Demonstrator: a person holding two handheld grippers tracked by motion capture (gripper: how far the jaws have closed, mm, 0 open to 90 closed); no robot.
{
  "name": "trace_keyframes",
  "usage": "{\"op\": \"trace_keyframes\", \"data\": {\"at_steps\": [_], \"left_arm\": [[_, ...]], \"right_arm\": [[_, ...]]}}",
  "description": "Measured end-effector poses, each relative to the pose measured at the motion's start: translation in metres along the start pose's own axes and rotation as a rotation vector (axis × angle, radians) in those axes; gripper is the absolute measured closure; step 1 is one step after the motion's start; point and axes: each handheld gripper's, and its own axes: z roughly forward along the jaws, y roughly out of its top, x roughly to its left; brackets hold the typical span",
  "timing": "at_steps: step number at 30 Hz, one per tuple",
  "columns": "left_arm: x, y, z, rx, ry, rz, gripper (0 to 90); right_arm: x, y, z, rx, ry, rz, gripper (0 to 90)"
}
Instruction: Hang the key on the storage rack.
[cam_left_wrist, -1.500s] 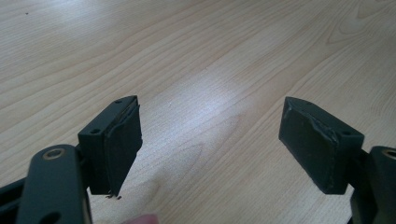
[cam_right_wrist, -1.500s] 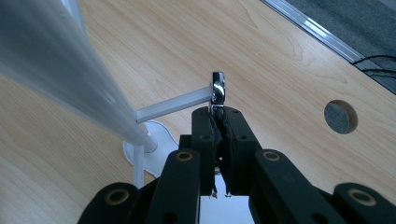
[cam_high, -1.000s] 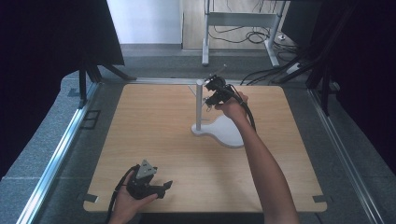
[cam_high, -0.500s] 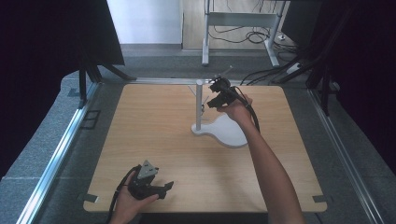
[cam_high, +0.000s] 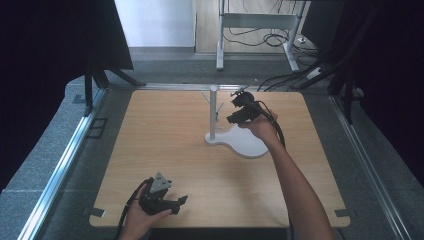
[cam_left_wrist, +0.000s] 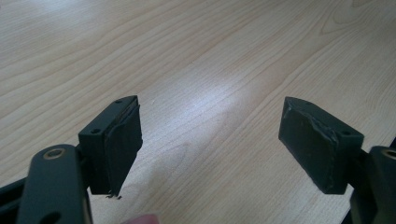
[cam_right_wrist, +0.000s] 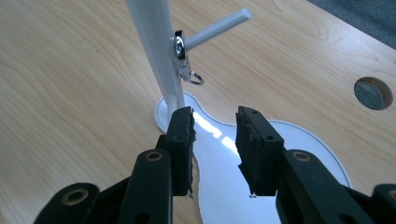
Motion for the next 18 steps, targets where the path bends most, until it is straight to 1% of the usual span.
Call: {"op": "trace_keyframes", "data": {"at_steps": [6, 9, 18], "left_arm": [[-0.002, 0.0, 0.003, 0.004, 0.001, 0.001, 21.9], [-0.002, 0.0, 0.003, 0.007, 0.001, 0.004, 21.9], [-0.006, 0.0, 0.005, 0.016, 0.002, 0.012, 21.9]], "right_arm": [[0.0, -0.018, -0.005, -0.022, 0.015, -0.002, 65.0], [0.0, -0.028, -0.01, -0.041, 0.027, 0.0, 63.9], [0.005, -0.071, -0.023, -0.087, 0.064, -0.005, 61.7]]}}
